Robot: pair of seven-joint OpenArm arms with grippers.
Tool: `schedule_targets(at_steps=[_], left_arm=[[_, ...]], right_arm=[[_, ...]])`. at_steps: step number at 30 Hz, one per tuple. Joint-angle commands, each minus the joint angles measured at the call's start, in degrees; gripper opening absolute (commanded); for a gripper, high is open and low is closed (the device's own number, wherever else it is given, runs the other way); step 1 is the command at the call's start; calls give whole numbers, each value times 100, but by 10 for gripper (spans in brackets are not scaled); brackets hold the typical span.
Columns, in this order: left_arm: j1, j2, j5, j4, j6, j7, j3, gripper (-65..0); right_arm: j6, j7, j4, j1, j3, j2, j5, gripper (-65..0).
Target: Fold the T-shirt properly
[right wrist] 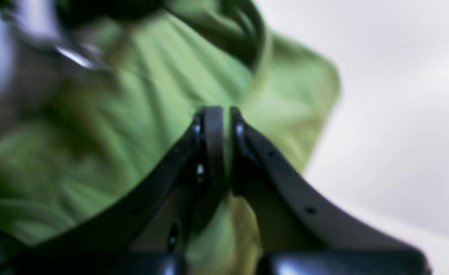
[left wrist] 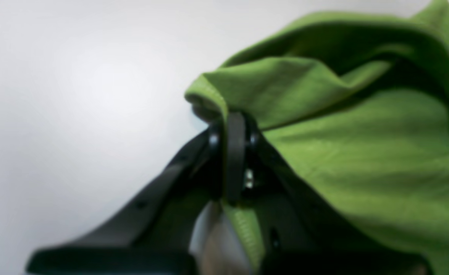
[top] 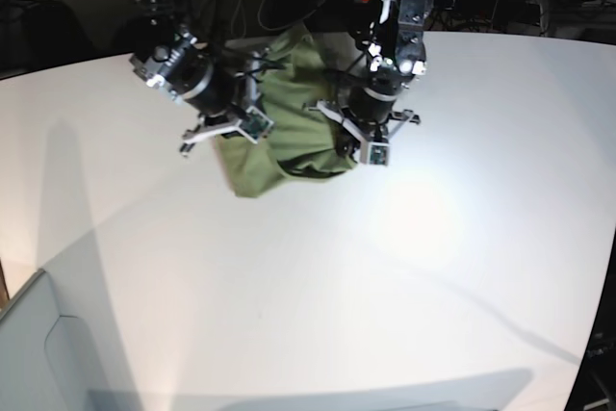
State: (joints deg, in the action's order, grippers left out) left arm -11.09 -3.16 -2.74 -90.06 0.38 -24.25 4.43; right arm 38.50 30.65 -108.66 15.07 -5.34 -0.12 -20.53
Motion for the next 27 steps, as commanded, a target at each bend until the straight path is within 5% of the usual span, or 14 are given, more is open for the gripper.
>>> schedule_targets(at_steps=[1,17,23,27], left_arm=[[32,-31,-11,-124,-25,100,10,-650],[32,83,-11,-132,-34,65,45,-650],[24,83,-11,-150,-34,47,19,-642],[-20,83,-11,-387,10,38,10,-480]], right_arm=[[-39,-107,-74,-87,-85,8,80,-645],[-39,-63,-259,-166,-94,-142,62,-625],[-30,-63,-707,-122,442,-142,62,-400],[-22,-72,-857,-35,750,-107,62,-294]])
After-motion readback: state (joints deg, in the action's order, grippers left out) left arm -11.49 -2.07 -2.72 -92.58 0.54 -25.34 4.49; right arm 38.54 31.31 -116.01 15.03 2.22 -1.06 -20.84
